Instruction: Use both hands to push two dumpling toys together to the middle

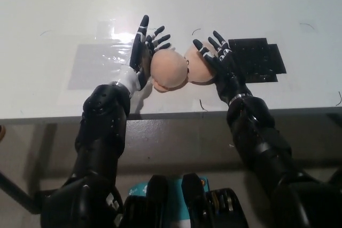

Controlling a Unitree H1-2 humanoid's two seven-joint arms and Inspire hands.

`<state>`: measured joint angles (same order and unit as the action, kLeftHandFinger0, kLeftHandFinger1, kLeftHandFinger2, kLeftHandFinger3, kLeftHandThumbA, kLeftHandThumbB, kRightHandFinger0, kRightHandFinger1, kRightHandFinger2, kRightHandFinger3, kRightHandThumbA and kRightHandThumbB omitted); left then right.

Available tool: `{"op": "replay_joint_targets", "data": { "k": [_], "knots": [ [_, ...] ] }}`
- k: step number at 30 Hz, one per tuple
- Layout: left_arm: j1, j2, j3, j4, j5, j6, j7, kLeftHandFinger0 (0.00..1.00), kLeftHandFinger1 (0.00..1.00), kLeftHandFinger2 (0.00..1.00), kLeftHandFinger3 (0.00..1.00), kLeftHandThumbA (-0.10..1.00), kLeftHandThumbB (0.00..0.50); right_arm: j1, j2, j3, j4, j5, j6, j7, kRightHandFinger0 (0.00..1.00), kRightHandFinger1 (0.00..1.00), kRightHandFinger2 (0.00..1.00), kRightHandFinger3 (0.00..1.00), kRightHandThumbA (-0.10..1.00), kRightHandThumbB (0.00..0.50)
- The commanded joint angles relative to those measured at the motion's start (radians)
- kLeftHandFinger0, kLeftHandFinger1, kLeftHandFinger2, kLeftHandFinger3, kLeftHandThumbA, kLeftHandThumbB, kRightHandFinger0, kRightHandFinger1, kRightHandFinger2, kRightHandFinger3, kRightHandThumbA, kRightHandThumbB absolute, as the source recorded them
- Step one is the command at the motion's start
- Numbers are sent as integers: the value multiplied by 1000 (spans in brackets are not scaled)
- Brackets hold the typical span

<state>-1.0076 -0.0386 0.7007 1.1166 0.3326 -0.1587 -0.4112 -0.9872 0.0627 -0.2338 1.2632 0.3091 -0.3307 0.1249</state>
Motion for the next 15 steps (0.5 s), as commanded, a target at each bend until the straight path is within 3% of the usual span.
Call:
{"op": "replay_joint_targets", "data": {
  "k": [1,5,6,10,15],
  "knots": [
    [-57,48,-53,-27,-173,-96,26,1000,1000,1000,1000,1000,407,-75,-22,56,-40,-76,-126,-10,1000,1000,1000,1000,1000,281],
    [-56,109,-95,-15,-151,-111,48,1000,1000,1000,1000,1000,431,-55,-67,79,-99,-102,-126,-39,1000,1000,1000,1000,1000,256],
    [-53,124,-110,-21,-145,-117,44,1000,1000,1000,1000,1000,401,-49,-79,85,-116,-107,-125,-41,1000,1000,1000,1000,1000,244],
    [-42,172,-160,-27,-146,-161,25,1000,1000,1000,1000,1000,363,-22,-113,117,-175,-158,-121,-89,1000,1000,1000,1000,1000,255],
    [-26,201,-203,-76,-144,-140,21,1000,1000,1000,1000,1000,356,-1,-139,115,-229,-149,-108,-79,1000,1000,1000,1000,1000,283]
  ]
}}
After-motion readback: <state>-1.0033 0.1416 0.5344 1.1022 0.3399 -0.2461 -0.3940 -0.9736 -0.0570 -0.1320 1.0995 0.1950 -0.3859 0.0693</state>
